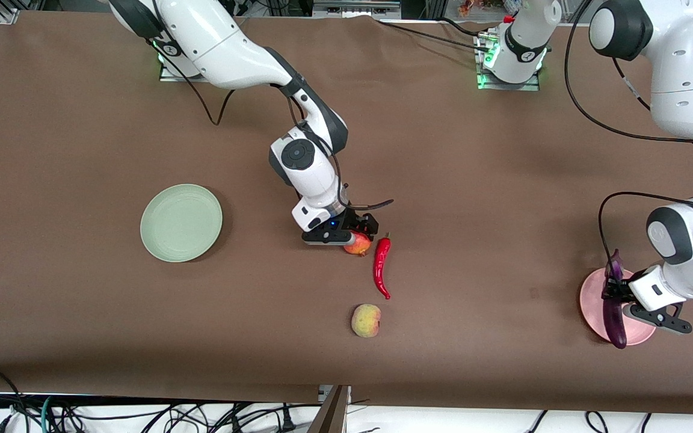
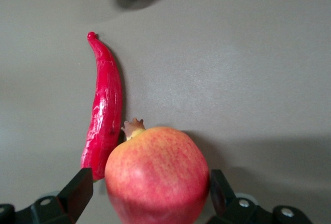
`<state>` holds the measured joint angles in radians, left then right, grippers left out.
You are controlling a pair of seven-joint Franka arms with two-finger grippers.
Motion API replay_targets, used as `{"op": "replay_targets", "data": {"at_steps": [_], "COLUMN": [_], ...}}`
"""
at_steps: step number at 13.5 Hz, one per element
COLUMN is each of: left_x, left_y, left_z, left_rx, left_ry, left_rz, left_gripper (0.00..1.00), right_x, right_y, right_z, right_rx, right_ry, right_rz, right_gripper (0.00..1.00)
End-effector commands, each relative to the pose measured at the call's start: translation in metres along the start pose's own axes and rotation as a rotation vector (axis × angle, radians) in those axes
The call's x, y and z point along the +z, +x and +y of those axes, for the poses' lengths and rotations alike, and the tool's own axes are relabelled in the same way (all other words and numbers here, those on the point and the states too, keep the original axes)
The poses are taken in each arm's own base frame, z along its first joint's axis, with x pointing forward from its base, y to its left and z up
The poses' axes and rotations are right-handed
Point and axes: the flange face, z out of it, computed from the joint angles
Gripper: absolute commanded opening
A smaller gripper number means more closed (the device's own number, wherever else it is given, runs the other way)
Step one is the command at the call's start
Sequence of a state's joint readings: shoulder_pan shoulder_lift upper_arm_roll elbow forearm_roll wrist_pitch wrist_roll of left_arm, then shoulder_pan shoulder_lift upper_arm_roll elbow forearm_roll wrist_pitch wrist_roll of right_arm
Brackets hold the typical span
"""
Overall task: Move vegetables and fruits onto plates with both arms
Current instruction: 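Lower the right gripper onto the red pomegranate and grasp it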
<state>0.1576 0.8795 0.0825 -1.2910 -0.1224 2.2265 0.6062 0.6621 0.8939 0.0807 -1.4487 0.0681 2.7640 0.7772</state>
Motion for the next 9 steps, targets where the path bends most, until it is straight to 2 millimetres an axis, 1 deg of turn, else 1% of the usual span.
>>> {"op": "replay_targets", "data": {"at_steps": [1,2,3,4,5,6,7,8,9], "left_x": [0.002,0.002,0.002,0.001,-0.003,-0.010,-0.017,-0.025,-0.035], "left_y": [0.006,0.008,0.008,0.007,0.009,0.013,0.018,0.025,0.035], "left_z": [-0.009,-0.011,-0.011,-0.012,-0.011,-0.009,-0.001,0.008,0.019], "left_rx": [-0.004,-0.004,-0.012,-0.027,-0.023,-0.019,-0.009,0.002,0.023], "left_ry": [-0.006,-0.002,-0.011,-0.030,-0.033,-0.033,-0.047,-0.066,-0.076], "left_rz": [0.031,0.036,0.042,0.056,0.058,0.063,0.055,0.043,0.036], "left_gripper": [0.53,0.66,0.95,1.00,1.00,1.00,1.00,1.00,1.00], "right_x": [0.005,0.005,0.005,0.003,0.001,-0.002,-0.010,-0.016,-0.038], "right_y": [-0.001,0.000,0.002,0.007,0.015,0.024,0.036,0.043,0.053], "right_z": [-0.007,-0.007,-0.005,-0.002,0.003,0.009,0.014,0.019,0.015], "right_rx": [0.005,0.000,-0.009,-0.018,-0.016,0.003,0.021,0.031,0.032], "right_ry": [0.022,0.021,0.019,0.018,0.017,0.017,0.018,-0.001,-0.023], "right_rz": [0.027,0.028,0.031,0.037,0.044,0.048,0.054,0.036,0.017], "right_gripper": [0.99,0.92,0.77,0.61,0.39,0.15,0.01,0.00,0.00]}}
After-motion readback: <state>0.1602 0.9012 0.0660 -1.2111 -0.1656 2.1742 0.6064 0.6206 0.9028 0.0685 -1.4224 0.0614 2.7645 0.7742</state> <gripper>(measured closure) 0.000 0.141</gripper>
